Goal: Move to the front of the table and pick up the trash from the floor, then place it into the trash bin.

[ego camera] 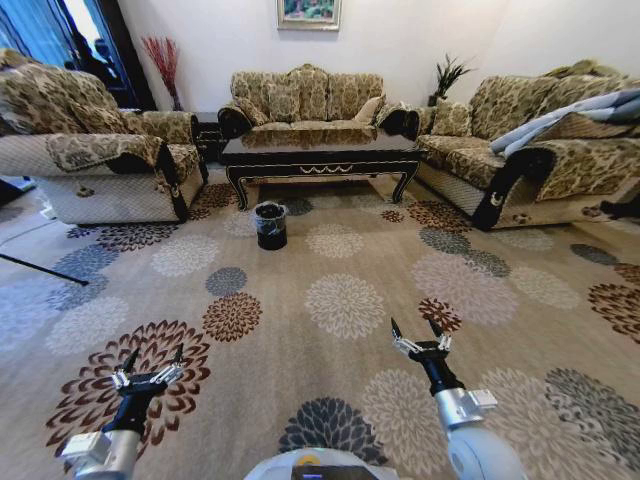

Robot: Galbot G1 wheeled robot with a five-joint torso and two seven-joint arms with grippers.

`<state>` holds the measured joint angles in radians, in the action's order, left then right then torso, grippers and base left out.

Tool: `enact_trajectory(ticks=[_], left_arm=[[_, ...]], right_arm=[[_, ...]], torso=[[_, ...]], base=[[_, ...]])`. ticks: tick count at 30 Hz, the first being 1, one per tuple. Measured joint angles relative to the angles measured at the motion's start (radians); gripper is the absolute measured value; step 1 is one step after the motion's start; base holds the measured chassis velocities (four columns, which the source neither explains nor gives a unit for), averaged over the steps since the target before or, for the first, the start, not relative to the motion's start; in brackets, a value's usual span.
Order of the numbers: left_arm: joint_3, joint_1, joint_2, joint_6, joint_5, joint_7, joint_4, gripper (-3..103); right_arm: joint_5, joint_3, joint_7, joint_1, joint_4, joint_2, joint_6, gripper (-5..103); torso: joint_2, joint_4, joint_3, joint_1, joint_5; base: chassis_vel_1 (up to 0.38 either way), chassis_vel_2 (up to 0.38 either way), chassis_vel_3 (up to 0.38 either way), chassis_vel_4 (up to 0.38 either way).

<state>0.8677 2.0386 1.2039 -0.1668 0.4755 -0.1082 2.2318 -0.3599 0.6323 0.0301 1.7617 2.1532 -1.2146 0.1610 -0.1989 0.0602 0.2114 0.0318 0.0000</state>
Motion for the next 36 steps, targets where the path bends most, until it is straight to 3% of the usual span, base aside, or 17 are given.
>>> enact_trajectory(ticks=[36], left_arm=[[0.0,0.0,0.0,0.0,0.0,0.0,0.0,100]], right_arm=[[0.0,0.0,0.0,0.0,0.0,0.0,0.0,100]], torso=[[-0.142,0.0,0.096,0.045,0.0]], base=[[0.0,0.0,0.0,0.0]])
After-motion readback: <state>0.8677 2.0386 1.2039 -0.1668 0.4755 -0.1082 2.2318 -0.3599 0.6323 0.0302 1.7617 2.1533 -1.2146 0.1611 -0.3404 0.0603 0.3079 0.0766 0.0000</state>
